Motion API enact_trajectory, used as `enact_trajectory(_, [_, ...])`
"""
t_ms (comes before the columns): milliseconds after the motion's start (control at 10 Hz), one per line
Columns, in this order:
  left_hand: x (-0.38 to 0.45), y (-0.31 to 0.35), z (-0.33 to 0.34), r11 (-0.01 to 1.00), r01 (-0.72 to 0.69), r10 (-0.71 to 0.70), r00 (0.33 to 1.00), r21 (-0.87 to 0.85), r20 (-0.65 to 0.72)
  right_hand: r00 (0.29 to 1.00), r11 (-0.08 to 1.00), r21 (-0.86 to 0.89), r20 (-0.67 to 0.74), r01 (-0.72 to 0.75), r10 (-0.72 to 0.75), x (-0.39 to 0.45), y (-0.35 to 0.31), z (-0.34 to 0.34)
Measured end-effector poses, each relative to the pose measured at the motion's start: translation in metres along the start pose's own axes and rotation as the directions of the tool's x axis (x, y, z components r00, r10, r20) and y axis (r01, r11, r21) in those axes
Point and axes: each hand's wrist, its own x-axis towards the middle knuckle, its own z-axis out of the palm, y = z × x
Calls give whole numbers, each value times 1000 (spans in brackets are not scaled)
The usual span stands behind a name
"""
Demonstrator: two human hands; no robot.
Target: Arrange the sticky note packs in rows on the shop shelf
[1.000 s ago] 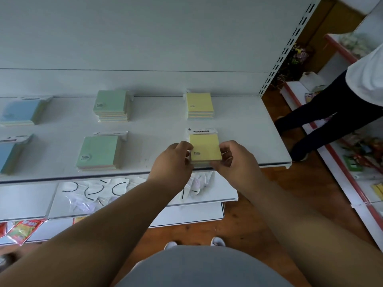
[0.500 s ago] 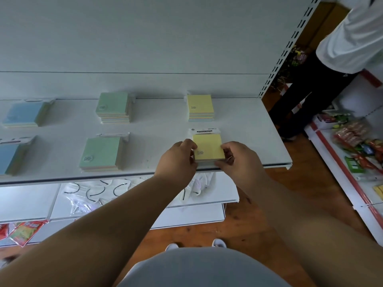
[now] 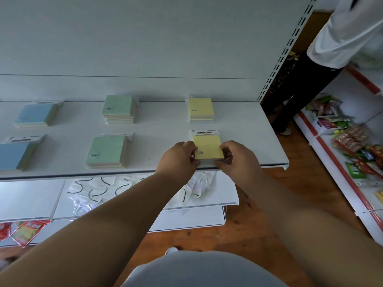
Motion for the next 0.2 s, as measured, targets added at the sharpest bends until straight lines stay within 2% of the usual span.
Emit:
enact_trajectory(100, [-8, 6, -1, 999, 41, -41, 999, 1, -20, 998, 1000, 30, 56, 4, -6, 1, 4, 0])
enact_trajectory(200, [-28, 8, -1, 997, 80, -81, 992, -16, -92, 999, 999, -16, 10, 38, -38, -5, 6, -4])
